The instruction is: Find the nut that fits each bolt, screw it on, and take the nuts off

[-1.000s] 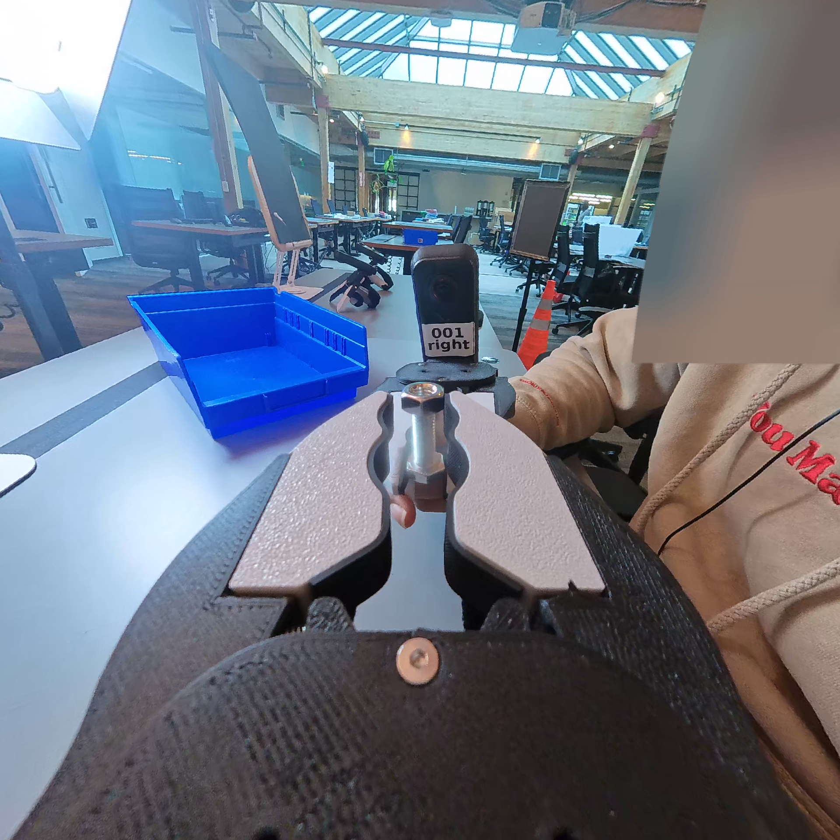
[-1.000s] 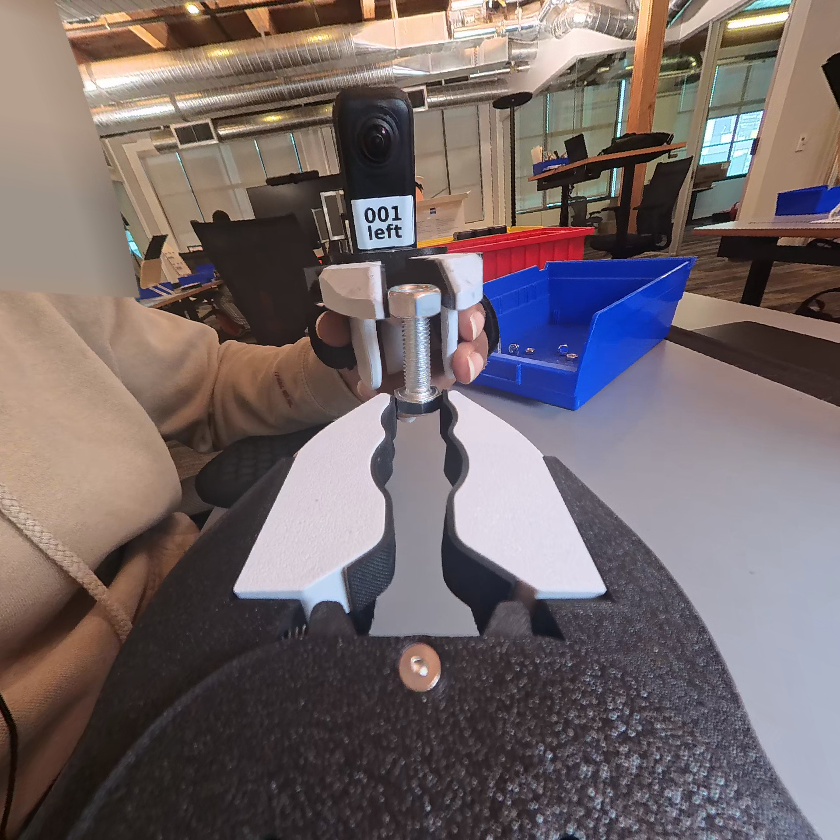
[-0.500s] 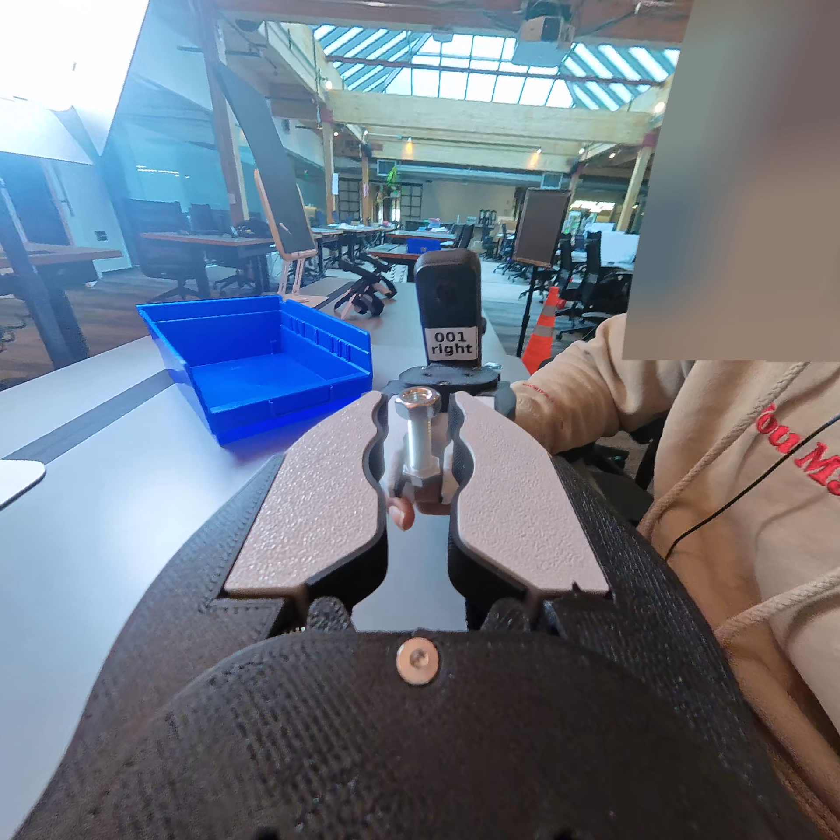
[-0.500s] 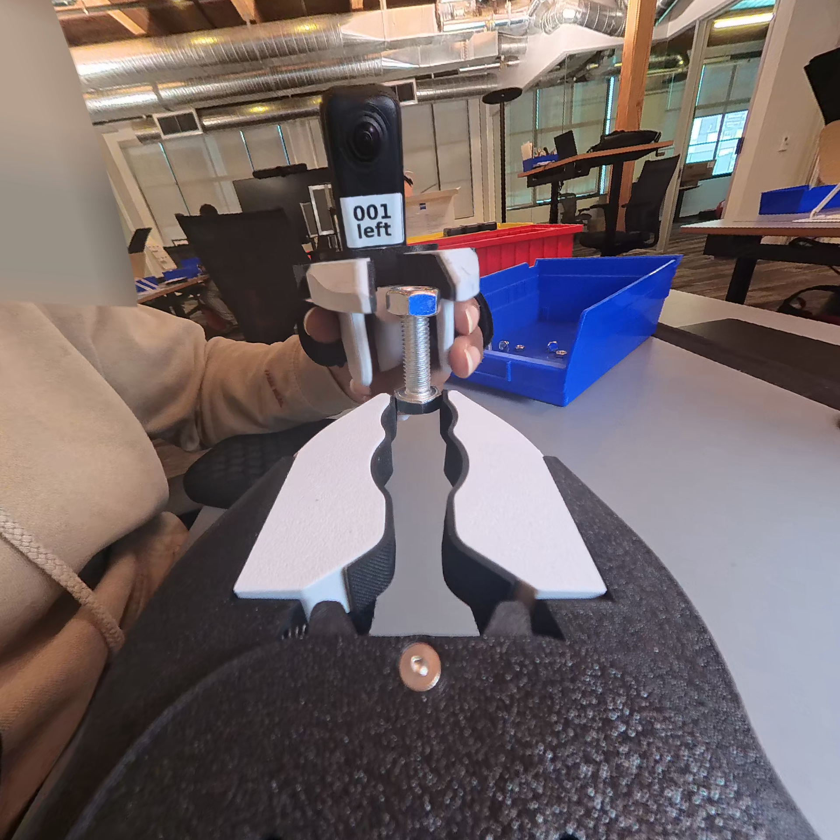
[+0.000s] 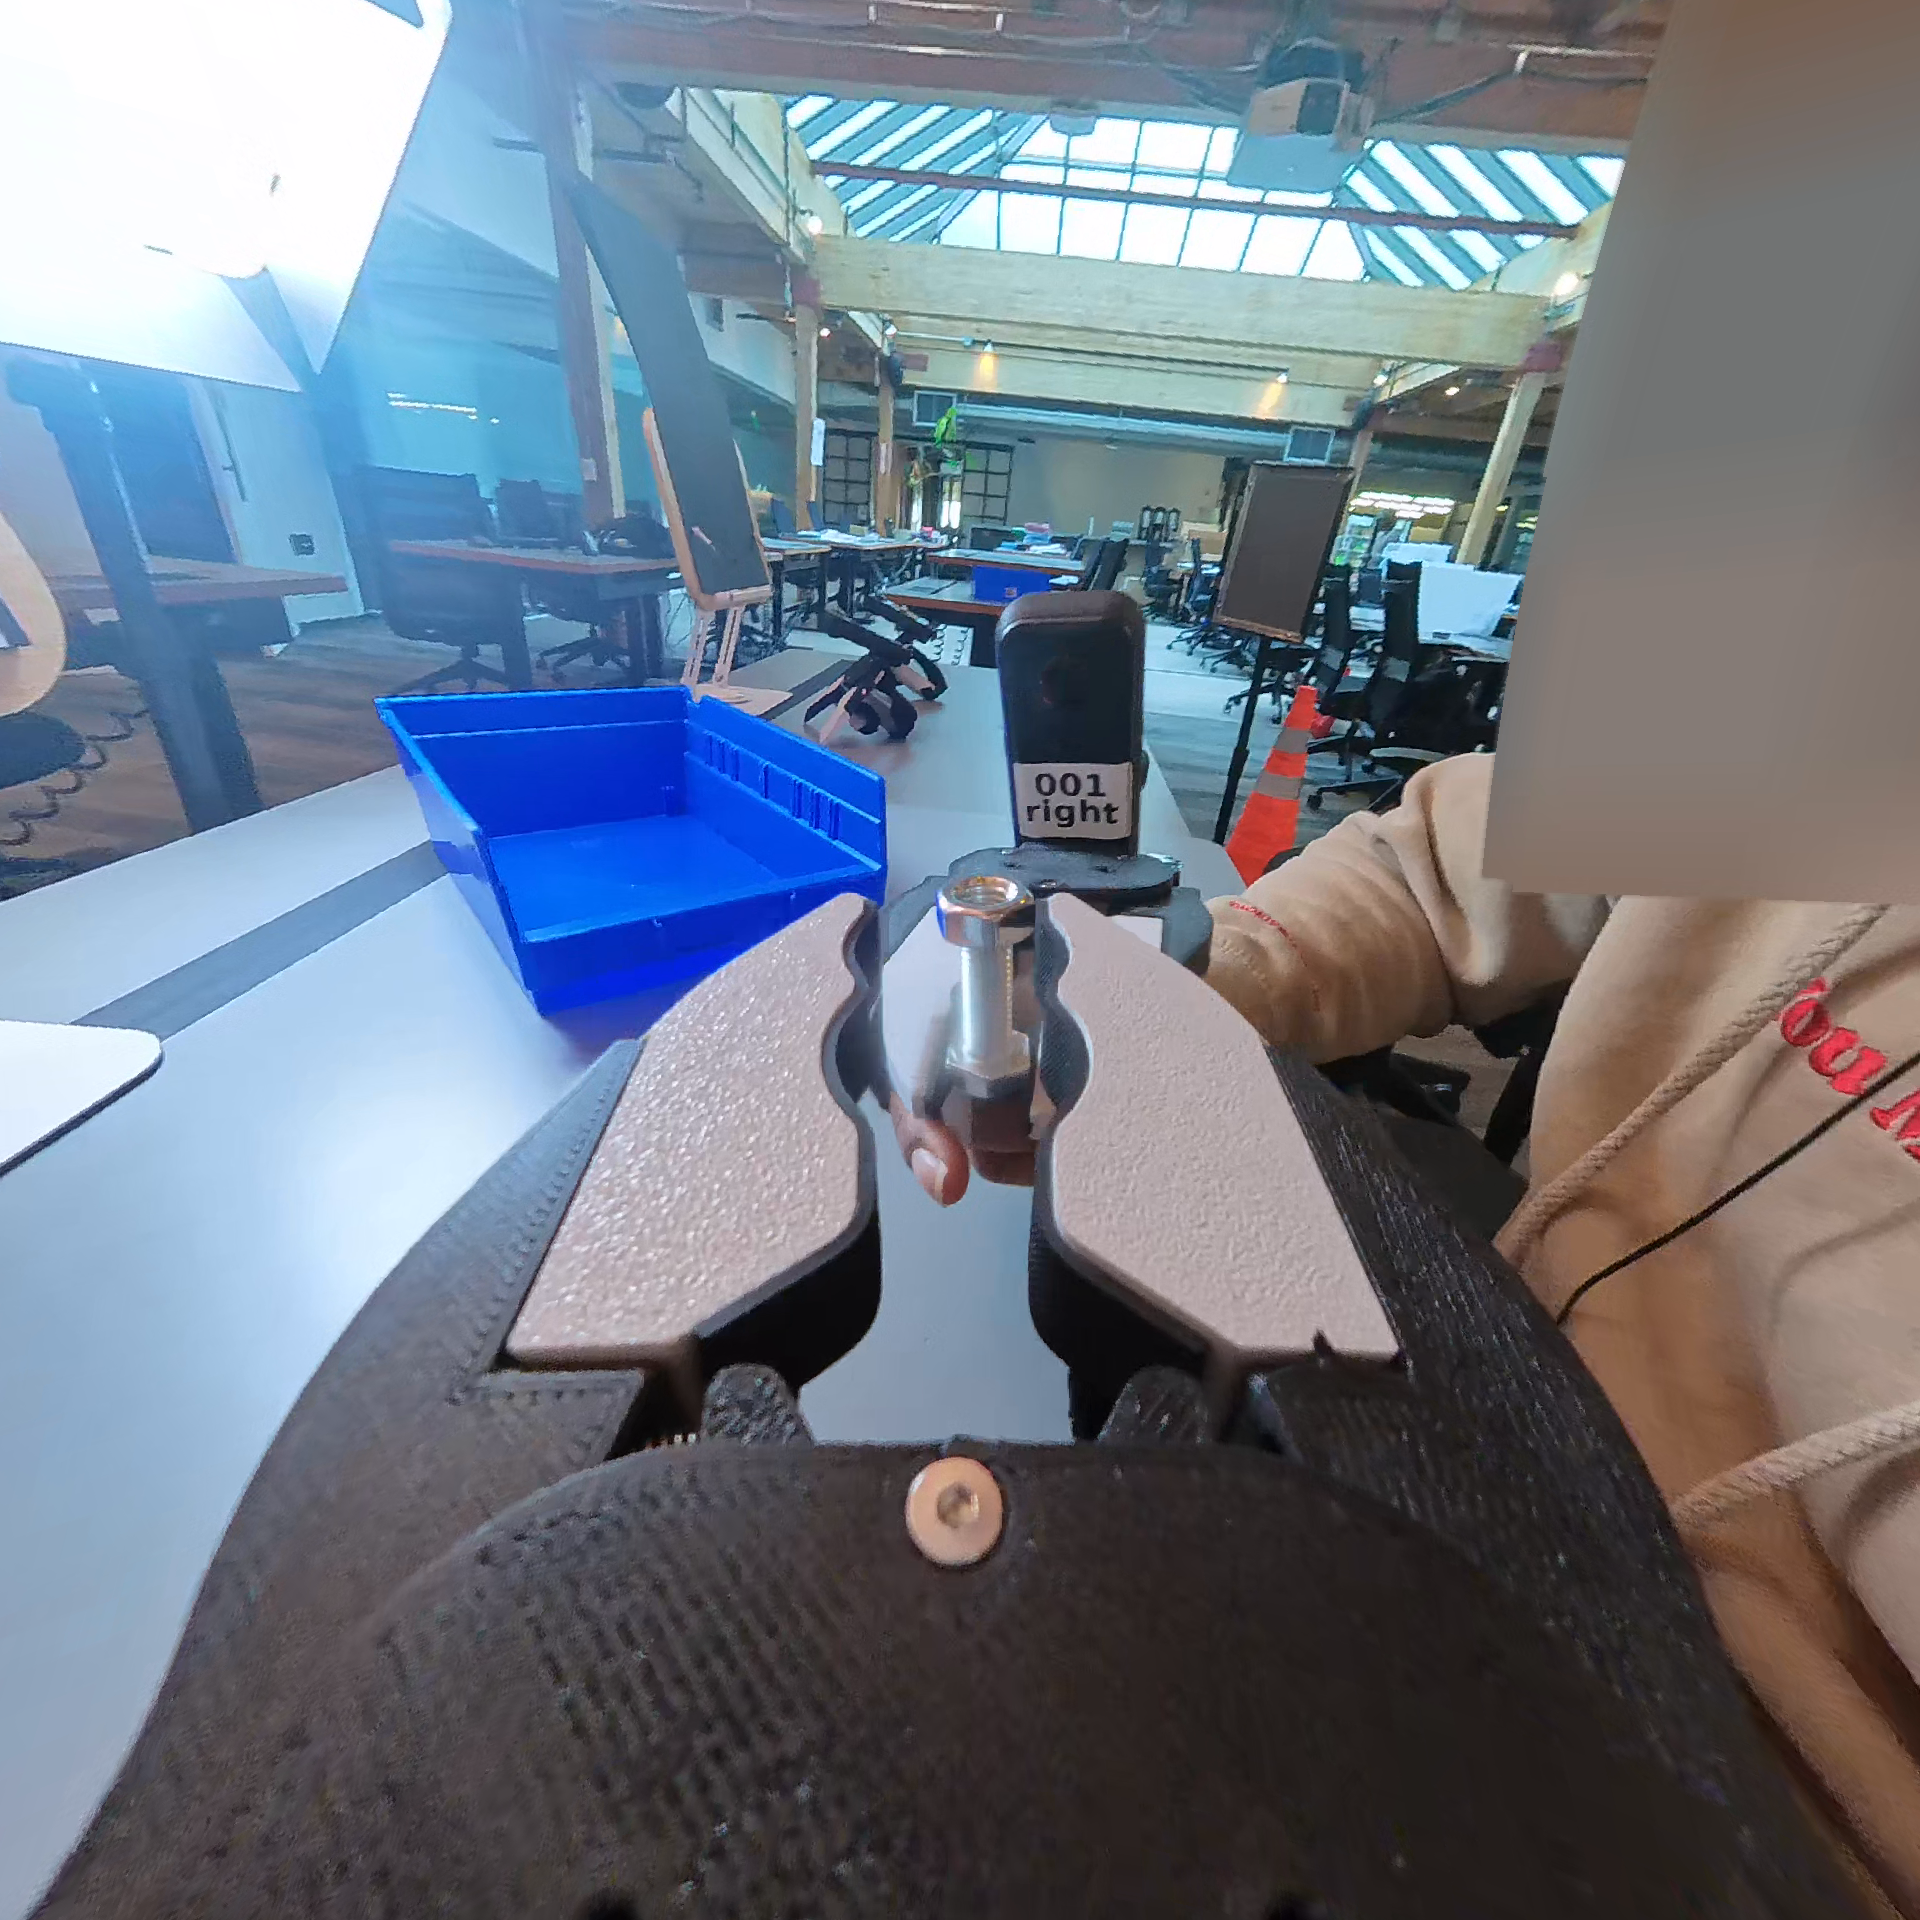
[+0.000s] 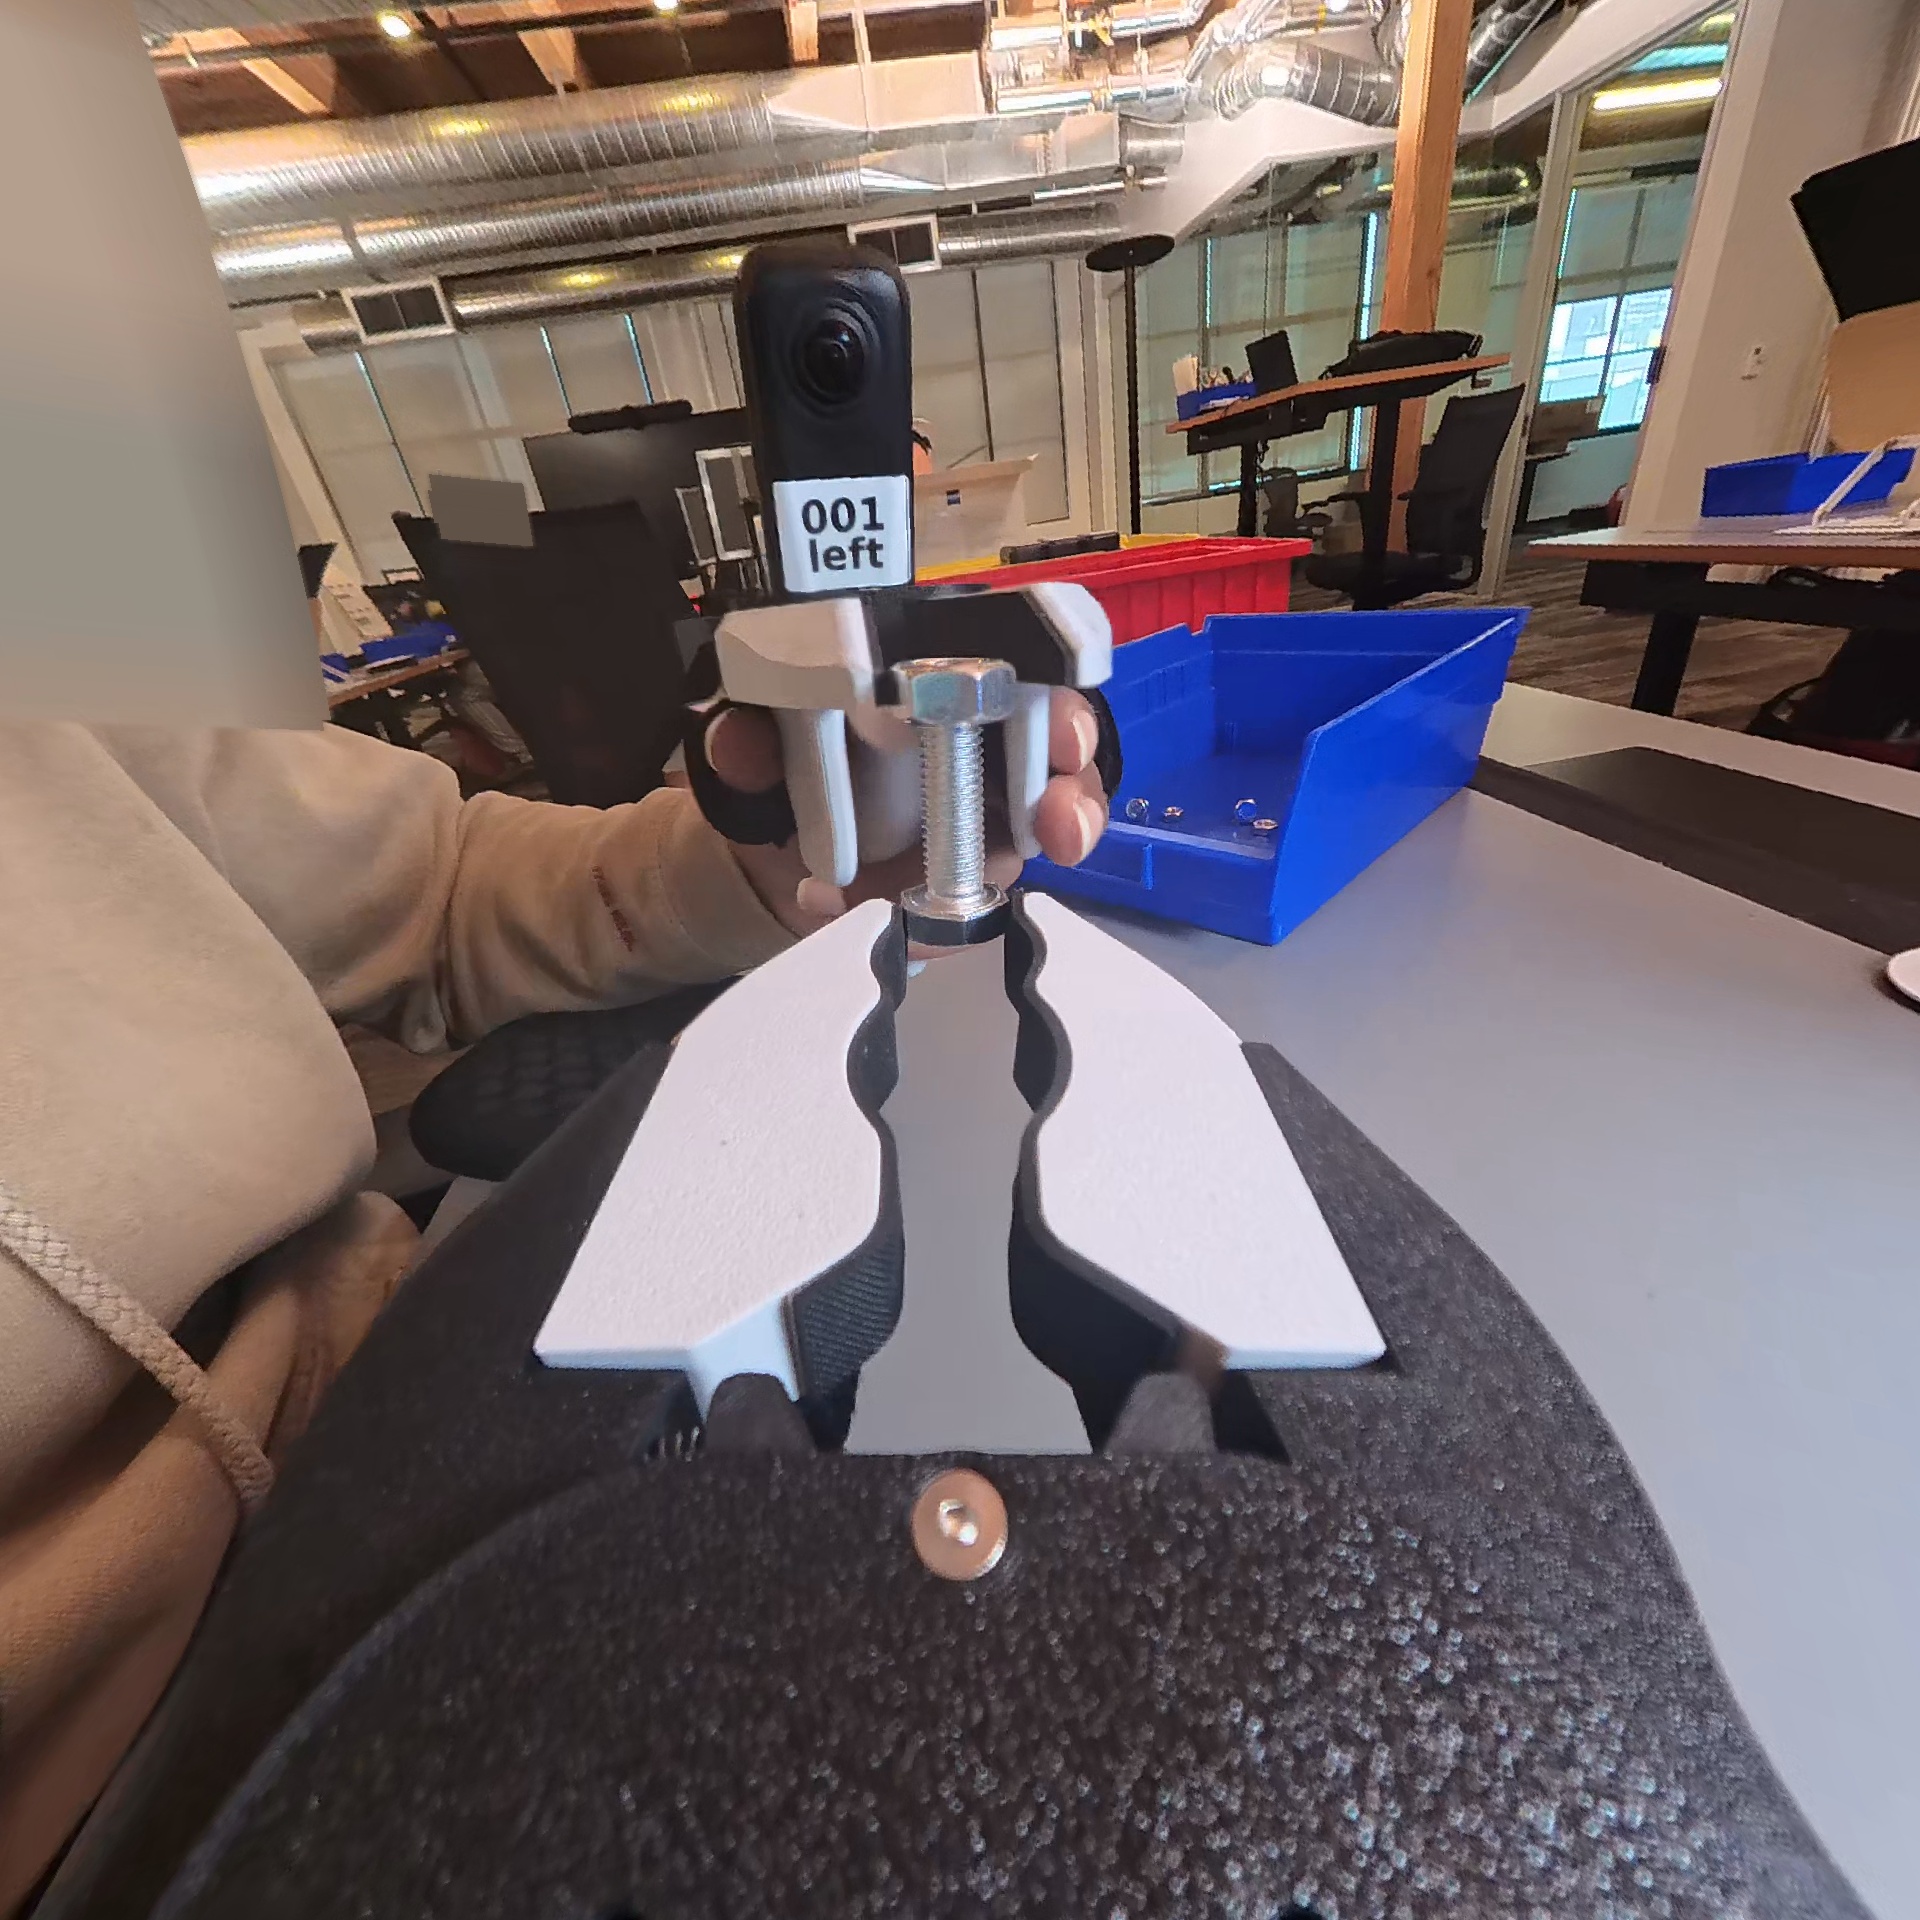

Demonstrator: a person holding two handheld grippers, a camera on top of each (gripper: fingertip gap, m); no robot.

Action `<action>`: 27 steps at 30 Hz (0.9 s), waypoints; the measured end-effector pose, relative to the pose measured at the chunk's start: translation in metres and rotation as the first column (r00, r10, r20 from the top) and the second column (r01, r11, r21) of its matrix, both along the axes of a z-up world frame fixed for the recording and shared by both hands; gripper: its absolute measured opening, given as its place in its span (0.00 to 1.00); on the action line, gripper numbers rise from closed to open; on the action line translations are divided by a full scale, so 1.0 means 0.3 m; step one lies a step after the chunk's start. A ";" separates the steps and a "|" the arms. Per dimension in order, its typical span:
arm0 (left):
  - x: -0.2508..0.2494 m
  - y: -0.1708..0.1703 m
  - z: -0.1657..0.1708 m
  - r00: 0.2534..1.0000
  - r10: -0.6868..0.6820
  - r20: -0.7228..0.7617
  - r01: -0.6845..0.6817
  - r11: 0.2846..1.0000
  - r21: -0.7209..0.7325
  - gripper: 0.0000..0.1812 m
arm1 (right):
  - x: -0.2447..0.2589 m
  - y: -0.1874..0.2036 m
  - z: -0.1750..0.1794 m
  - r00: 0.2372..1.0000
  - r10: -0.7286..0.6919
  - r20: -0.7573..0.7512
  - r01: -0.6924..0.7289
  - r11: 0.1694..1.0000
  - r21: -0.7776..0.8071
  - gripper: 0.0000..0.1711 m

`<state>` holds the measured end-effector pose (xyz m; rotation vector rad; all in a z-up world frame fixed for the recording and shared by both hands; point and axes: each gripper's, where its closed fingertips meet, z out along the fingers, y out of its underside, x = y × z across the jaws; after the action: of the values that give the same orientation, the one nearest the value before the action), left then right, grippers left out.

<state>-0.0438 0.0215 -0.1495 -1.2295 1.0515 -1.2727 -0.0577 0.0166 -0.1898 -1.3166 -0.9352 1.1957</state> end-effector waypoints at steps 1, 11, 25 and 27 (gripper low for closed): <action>-0.004 0.008 -0.001 1.000 0.009 -0.001 -0.009 1.000 -0.009 0.16 | 0.004 0.004 0.002 1.000 -0.004 -0.004 0.004 1.000 -0.006 0.11; -0.010 0.010 0.017 1.000 0.018 0.022 -0.017 1.000 -0.018 0.17 | 0.005 0.009 0.005 1.000 -0.011 0.001 0.011 1.000 -0.005 0.10; -0.002 0.035 -0.009 0.996 0.079 -0.041 -0.079 0.997 0.004 0.19 | 0.011 0.017 0.013 1.000 -0.017 -0.017 0.017 1.000 -0.016 0.10; -0.032 0.088 -0.016 0.989 0.142 -0.050 -0.144 0.988 -0.047 0.06 | 0.025 0.022 0.029 0.999 -0.015 -0.044 0.014 1.000 -0.021 0.10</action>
<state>-0.0534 0.0480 -0.1543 -1.3545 0.9515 -1.1711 -0.0501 0.0232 -0.1812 -1.3061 -0.8817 1.2214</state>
